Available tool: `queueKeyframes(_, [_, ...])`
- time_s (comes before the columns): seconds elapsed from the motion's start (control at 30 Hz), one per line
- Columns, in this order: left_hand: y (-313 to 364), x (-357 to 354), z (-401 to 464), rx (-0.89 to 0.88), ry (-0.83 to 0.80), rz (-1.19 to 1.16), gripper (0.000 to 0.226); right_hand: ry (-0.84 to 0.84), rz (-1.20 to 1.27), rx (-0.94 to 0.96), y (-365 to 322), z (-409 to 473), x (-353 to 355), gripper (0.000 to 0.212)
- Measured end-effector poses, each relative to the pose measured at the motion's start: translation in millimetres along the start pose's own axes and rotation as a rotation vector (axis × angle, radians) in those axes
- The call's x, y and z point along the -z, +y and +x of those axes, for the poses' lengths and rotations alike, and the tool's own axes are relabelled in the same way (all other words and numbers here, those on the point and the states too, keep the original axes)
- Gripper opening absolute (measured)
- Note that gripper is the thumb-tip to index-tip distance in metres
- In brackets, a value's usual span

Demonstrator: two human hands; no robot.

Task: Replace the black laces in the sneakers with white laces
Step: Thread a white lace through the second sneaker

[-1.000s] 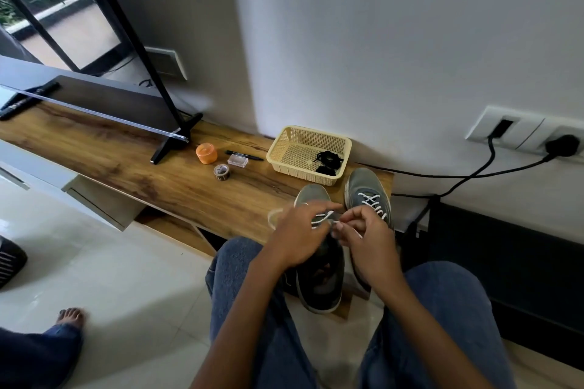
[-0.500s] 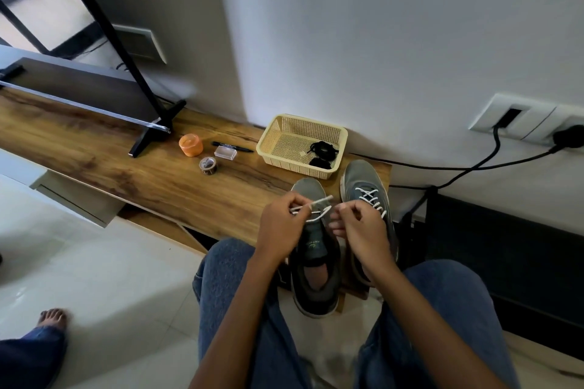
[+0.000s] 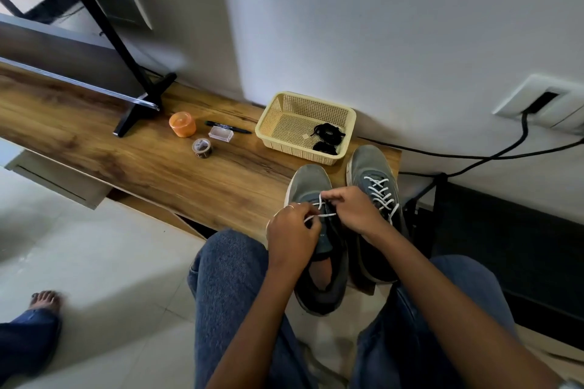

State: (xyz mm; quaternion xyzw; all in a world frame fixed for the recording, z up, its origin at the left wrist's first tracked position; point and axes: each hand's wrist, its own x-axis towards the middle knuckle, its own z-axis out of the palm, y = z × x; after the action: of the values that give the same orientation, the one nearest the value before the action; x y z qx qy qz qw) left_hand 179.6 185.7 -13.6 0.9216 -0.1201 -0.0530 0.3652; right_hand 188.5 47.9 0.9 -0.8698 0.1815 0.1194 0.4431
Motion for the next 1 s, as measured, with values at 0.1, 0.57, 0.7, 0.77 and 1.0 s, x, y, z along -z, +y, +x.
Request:
queueKeyframes(0.1, [1.5, -8.0, 0.8, 0.020, 0.045, 0.052, 0.014, 0.053, 0.046, -0.032, 7.5, 4.0, -2.1, 0.035])
queueKeyframes(0.57, [1.7, -11.4, 5.1, 0.087, 0.043, 0.016, 0.008, 0.219, 0.091, -0.001, 8.5, -23.2, -8.0, 0.024])
queueKeyframes(0.7, [-1.0, -11.9, 6.0, 0.089, 0.046, 0.101, 0.005, 0.219, -0.043, -0.022, 5.8, -34.2, -15.2, 0.035])
queueKeyframes(0.77, [-1.3, -11.7, 5.2, 0.068, 0.038, 0.155, 0.006, 0.207, -0.097, -0.029, 6.1, -33.3, -16.2, 0.029])
queueKeyframes(1.0, [1.7, -15.9, 5.3, 0.022, 0.026, 0.254, 0.017, 0.206, -0.086, -0.040, 10.5, -26.8, -17.3, 0.023])
